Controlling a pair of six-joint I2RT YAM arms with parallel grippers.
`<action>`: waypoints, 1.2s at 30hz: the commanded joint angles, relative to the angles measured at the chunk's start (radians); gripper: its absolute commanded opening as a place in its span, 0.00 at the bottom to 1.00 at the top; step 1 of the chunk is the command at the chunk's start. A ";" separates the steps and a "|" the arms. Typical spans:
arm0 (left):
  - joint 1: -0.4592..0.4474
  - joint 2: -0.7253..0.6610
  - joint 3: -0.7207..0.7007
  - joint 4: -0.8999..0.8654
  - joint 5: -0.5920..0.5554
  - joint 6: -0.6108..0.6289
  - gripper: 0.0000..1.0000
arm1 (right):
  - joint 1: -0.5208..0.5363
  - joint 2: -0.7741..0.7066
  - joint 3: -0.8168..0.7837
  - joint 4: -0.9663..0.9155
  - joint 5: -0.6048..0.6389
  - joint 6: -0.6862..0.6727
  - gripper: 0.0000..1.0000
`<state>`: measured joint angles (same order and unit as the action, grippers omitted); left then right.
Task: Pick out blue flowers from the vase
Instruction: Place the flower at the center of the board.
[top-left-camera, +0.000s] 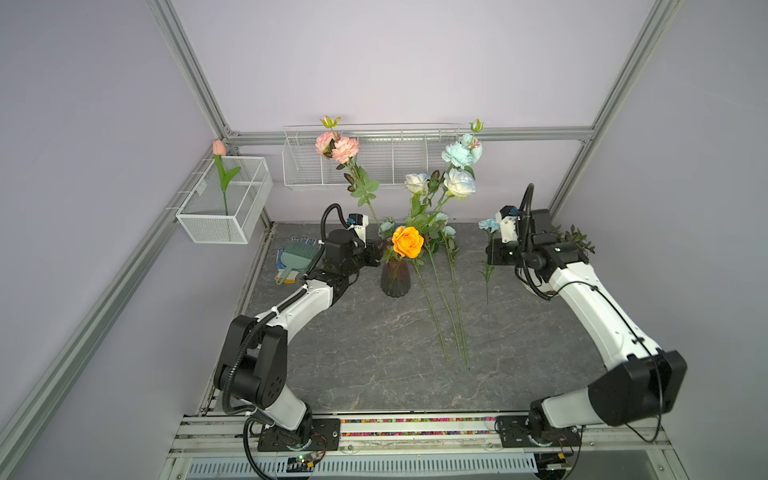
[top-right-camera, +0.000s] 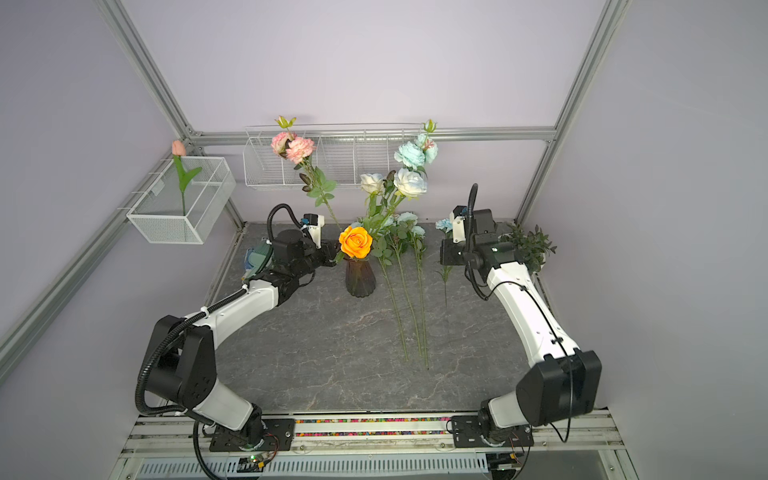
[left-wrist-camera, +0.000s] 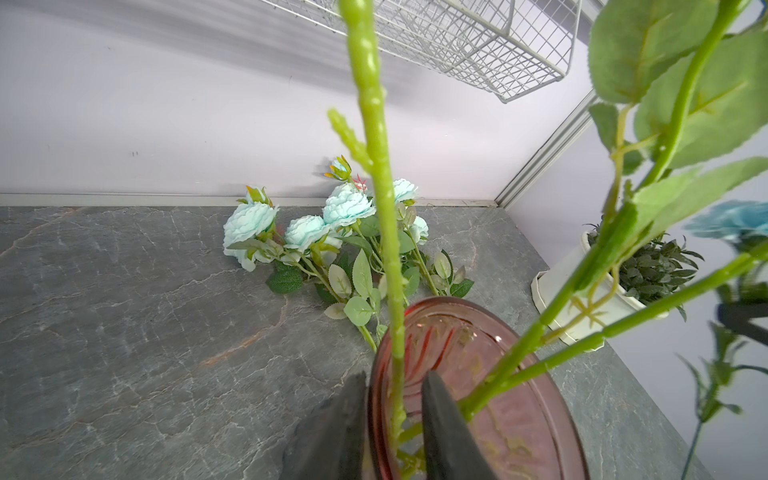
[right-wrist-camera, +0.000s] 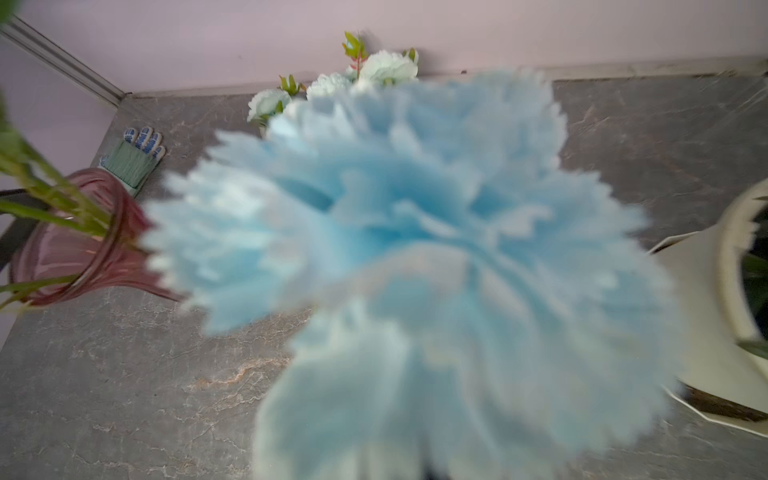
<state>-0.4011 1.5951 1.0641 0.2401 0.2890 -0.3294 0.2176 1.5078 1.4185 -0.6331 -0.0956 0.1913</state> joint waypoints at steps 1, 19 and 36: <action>0.005 -0.003 0.007 -0.070 0.000 0.013 0.27 | -0.039 0.095 0.019 0.082 -0.099 0.025 0.07; 0.006 -0.002 -0.003 -0.055 0.017 -0.005 0.27 | -0.052 0.571 0.277 0.158 -0.120 0.040 0.07; 0.006 -0.015 0.007 -0.079 0.020 -0.002 0.27 | -0.044 0.759 0.381 0.158 -0.111 0.102 0.11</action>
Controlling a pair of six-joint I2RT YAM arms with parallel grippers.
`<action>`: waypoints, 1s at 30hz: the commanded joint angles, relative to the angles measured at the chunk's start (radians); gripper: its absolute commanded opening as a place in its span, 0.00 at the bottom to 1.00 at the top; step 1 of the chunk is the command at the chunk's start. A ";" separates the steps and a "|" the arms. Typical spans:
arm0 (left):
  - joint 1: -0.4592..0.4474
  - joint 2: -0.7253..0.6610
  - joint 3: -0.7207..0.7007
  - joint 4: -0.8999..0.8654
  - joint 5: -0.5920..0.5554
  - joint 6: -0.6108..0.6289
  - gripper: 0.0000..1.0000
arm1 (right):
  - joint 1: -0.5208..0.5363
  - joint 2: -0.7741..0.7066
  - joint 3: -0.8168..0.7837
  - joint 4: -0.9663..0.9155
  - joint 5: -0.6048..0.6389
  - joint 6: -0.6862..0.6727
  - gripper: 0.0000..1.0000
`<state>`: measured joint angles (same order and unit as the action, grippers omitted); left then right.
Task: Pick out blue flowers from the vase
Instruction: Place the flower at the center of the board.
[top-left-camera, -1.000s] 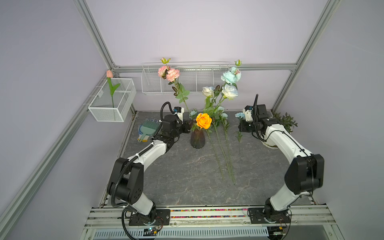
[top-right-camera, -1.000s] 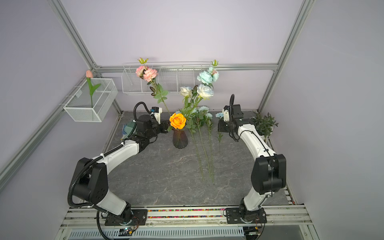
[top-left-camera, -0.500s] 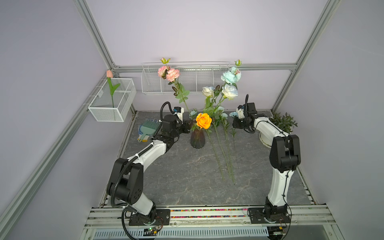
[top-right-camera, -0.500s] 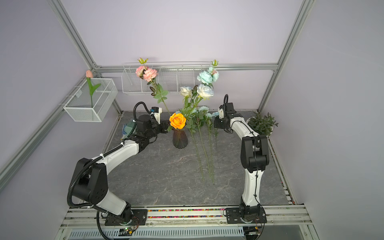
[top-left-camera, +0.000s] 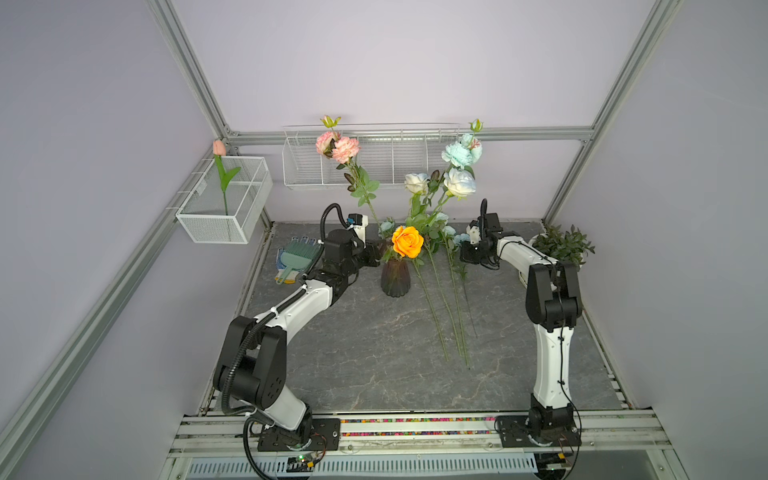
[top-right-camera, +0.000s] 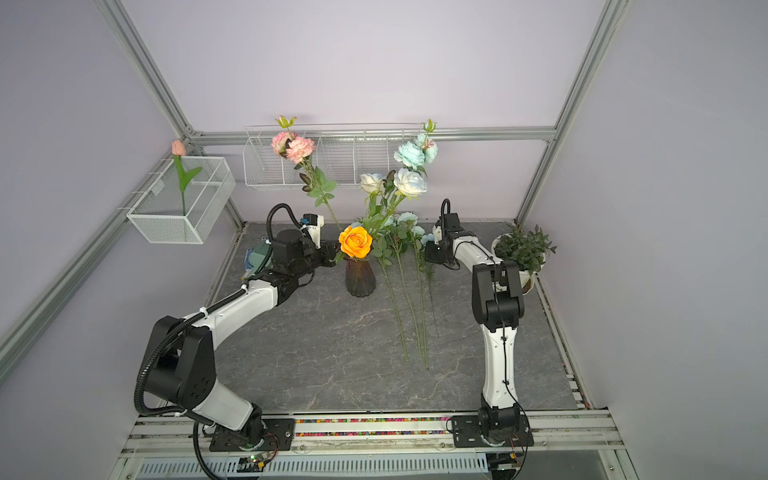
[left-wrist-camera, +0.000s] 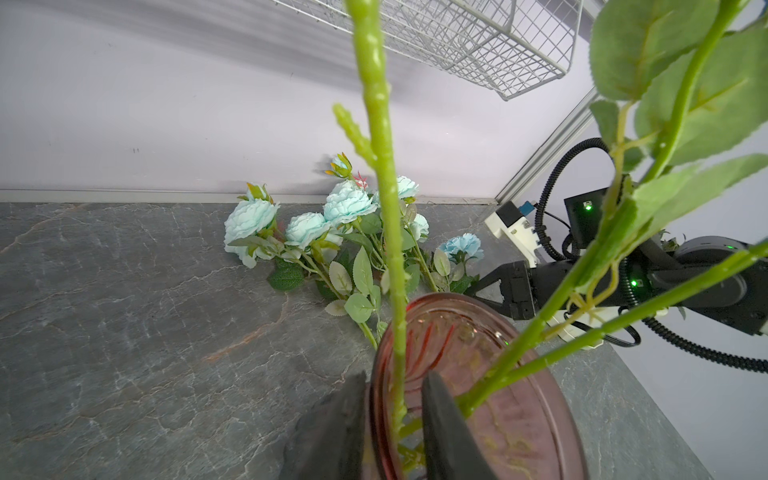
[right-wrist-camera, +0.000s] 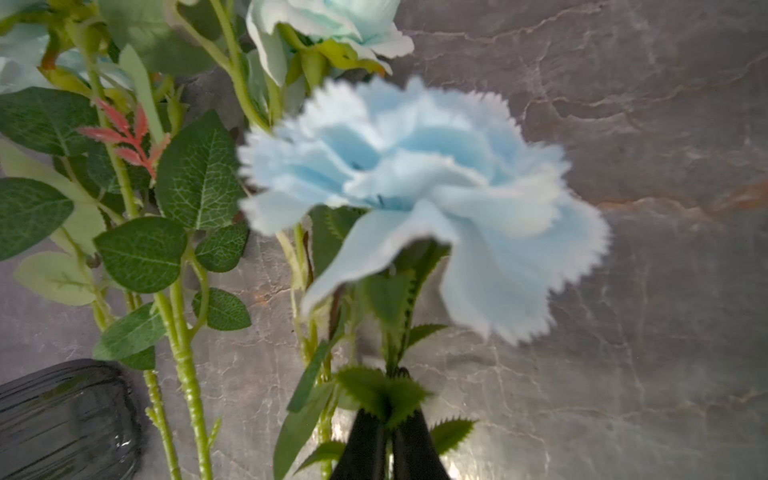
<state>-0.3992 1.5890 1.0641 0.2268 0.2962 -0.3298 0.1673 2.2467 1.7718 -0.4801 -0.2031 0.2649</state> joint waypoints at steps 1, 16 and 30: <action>0.004 -0.014 0.005 -0.068 0.013 -0.002 0.27 | 0.008 0.028 0.032 0.005 -0.003 0.033 0.13; 0.005 -0.040 -0.007 -0.081 0.007 0.008 0.27 | 0.021 -0.156 -0.016 -0.011 0.105 0.002 0.58; 0.003 -0.013 0.010 -0.067 0.040 0.001 0.27 | 0.094 -0.635 -0.422 0.372 -0.019 0.099 0.59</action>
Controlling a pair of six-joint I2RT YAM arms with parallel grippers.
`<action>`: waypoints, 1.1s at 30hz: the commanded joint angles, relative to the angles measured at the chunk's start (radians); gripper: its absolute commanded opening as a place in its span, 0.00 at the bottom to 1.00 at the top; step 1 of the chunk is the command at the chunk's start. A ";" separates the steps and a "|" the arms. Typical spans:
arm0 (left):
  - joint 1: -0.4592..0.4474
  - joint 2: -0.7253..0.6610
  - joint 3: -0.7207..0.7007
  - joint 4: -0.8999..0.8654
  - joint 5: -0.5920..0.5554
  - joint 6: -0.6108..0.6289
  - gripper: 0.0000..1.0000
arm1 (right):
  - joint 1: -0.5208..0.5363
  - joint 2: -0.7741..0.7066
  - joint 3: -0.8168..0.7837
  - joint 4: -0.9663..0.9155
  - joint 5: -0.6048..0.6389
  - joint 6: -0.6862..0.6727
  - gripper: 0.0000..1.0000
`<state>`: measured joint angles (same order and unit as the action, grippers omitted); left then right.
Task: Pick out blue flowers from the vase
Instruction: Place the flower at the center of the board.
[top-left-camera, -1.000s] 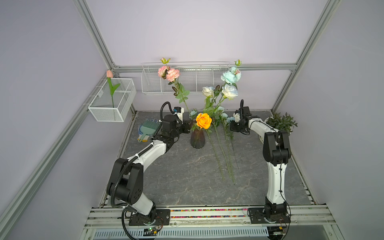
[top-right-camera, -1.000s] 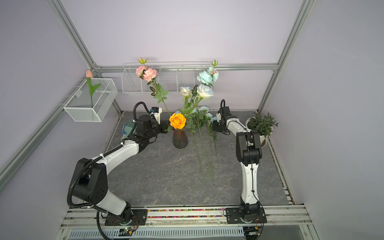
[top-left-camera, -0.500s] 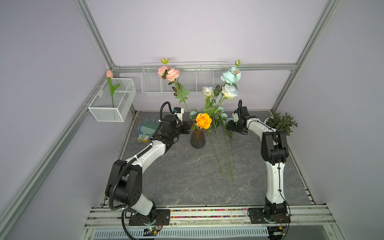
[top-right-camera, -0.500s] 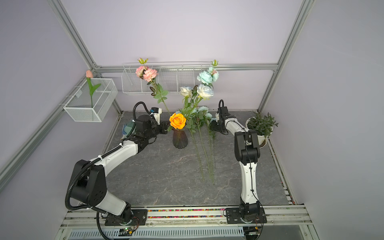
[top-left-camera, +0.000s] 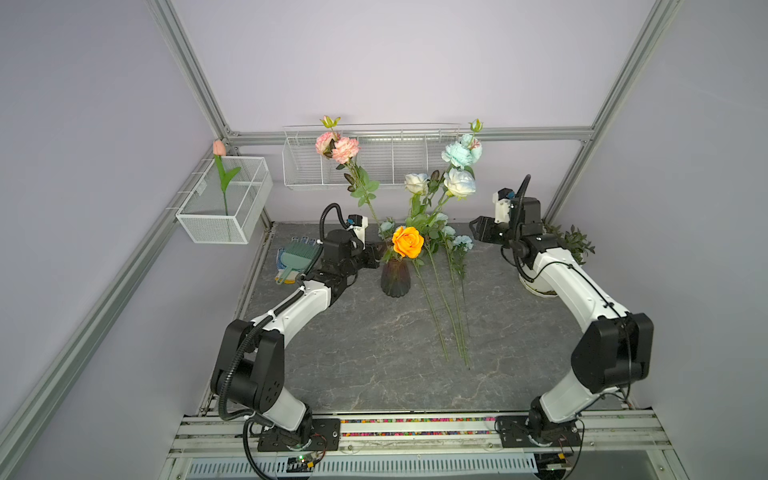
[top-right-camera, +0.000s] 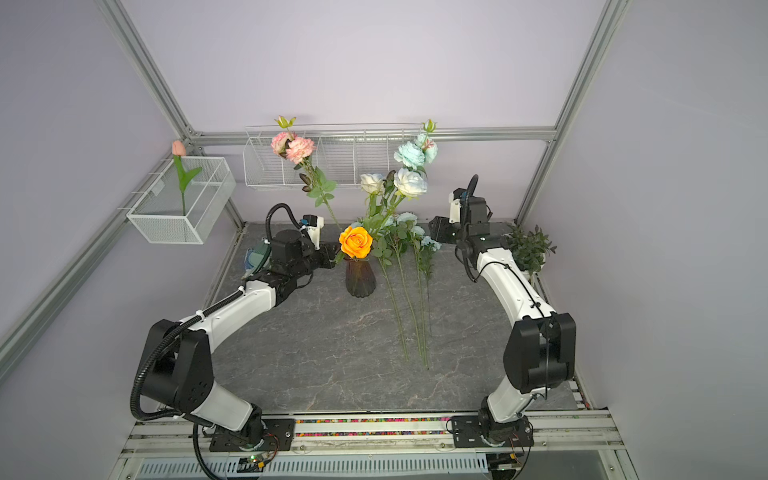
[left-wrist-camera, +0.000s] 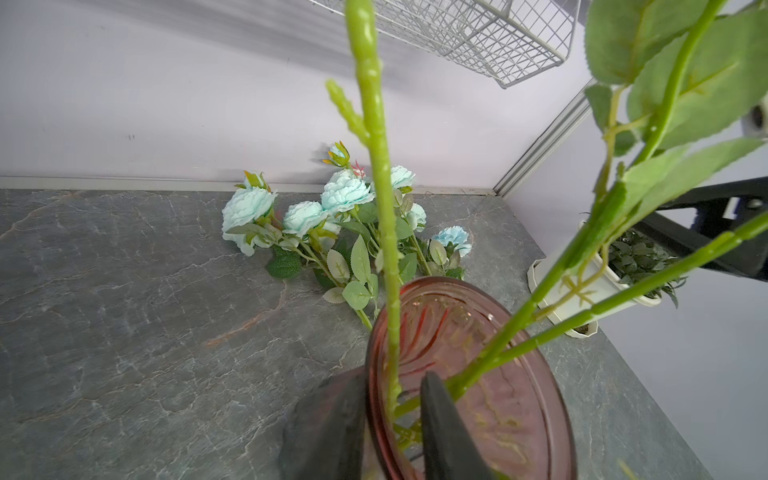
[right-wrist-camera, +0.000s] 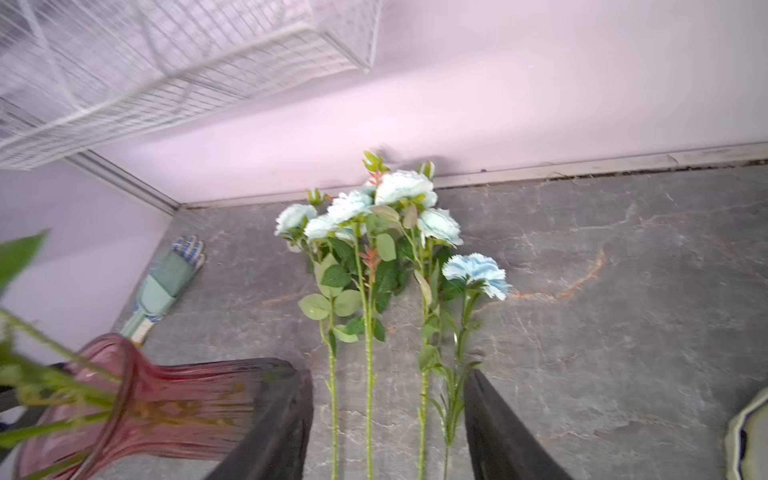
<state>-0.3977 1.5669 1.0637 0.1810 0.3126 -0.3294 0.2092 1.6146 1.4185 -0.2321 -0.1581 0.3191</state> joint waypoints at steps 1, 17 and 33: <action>0.001 0.009 0.014 -0.023 0.025 0.000 0.27 | 0.069 -0.016 -0.085 0.153 -0.072 0.048 0.59; -0.009 0.010 0.012 -0.016 0.027 -0.003 0.27 | 0.240 -0.004 -0.104 0.470 -0.114 0.105 0.55; -0.010 -0.008 -0.004 -0.014 0.022 -0.002 0.27 | 0.382 0.104 0.014 0.503 -0.155 0.068 0.54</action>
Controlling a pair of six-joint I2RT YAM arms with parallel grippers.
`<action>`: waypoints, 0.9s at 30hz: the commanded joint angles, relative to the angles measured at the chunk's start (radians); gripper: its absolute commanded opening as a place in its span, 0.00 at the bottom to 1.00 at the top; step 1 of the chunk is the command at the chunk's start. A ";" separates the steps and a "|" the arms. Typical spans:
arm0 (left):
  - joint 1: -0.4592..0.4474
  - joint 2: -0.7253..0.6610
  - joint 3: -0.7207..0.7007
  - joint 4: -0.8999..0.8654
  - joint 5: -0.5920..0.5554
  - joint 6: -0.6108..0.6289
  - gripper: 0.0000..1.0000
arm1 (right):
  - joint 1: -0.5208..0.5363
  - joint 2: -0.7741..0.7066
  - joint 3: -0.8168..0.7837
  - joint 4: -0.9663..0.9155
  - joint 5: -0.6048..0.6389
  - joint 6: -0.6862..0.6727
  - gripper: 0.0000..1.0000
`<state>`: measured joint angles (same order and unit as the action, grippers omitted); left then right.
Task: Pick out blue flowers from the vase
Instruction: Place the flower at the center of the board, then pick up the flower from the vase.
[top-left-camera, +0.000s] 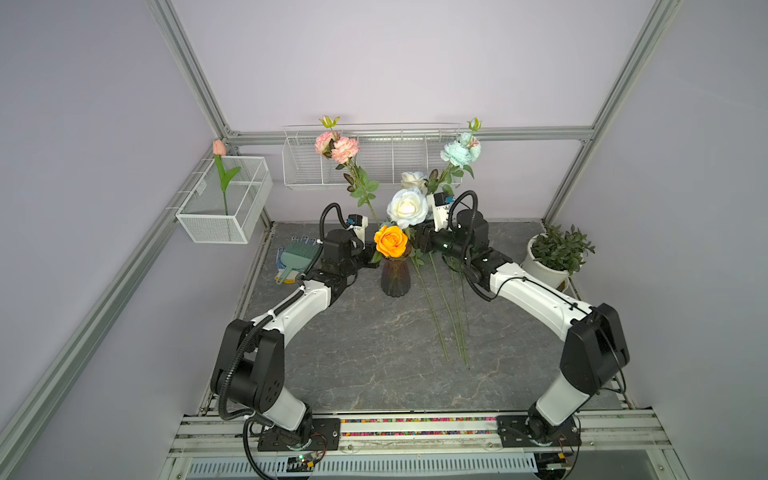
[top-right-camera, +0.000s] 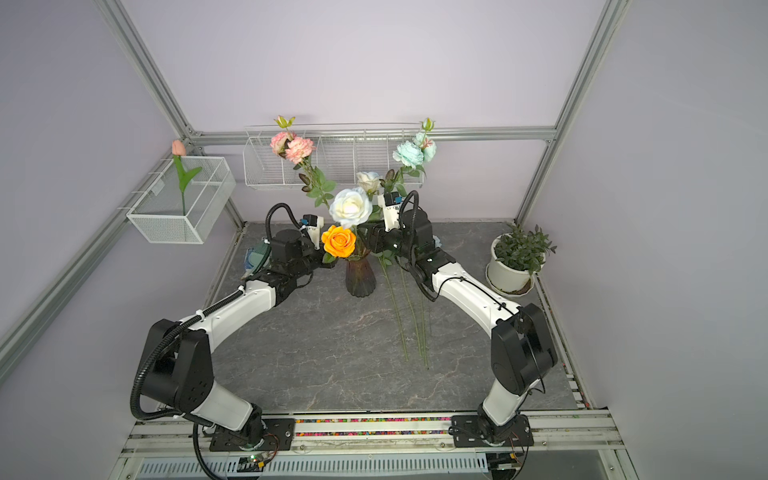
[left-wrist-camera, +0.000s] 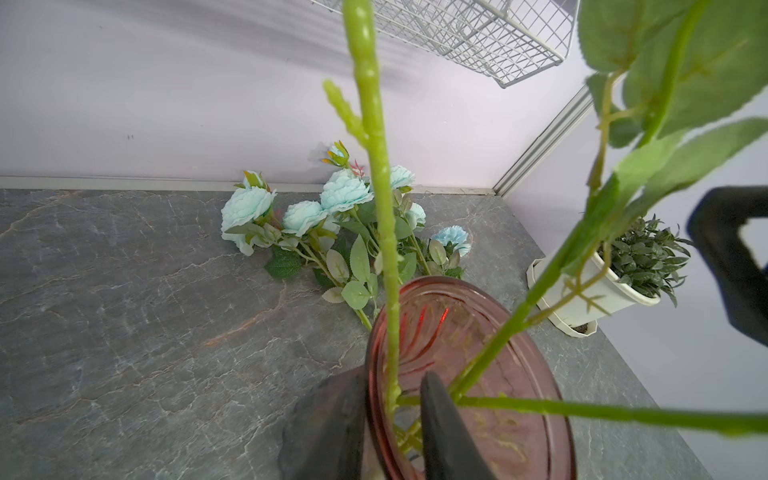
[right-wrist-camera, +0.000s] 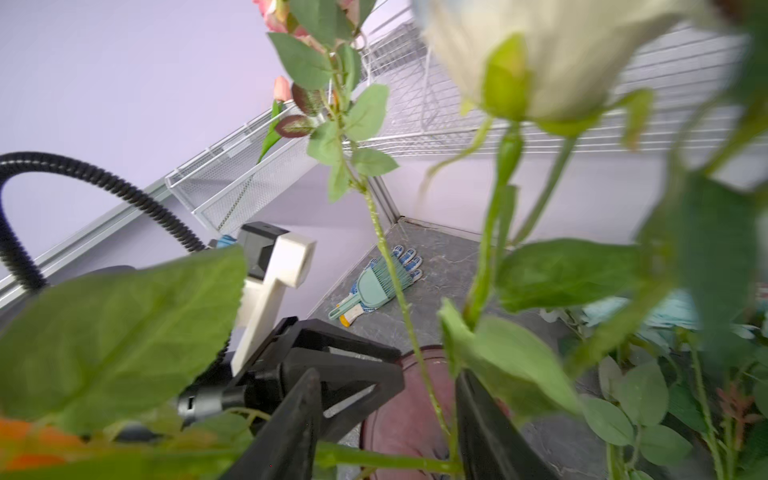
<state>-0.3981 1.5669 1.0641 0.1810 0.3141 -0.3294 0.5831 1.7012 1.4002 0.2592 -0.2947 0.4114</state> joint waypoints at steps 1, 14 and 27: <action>-0.010 -0.010 -0.006 -0.015 0.021 -0.001 0.27 | 0.009 0.018 0.026 0.017 -0.014 -0.025 0.54; -0.009 -0.003 -0.007 -0.017 0.024 0.006 0.27 | -0.048 -0.094 -0.105 -0.008 0.239 -0.043 0.52; -0.009 -0.027 -0.008 -0.054 0.017 0.029 0.27 | -0.114 0.022 0.014 0.066 0.243 0.042 0.51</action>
<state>-0.3996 1.5612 1.0618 0.1711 0.3141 -0.3199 0.4782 1.6855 1.3888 0.2829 -0.0425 0.4129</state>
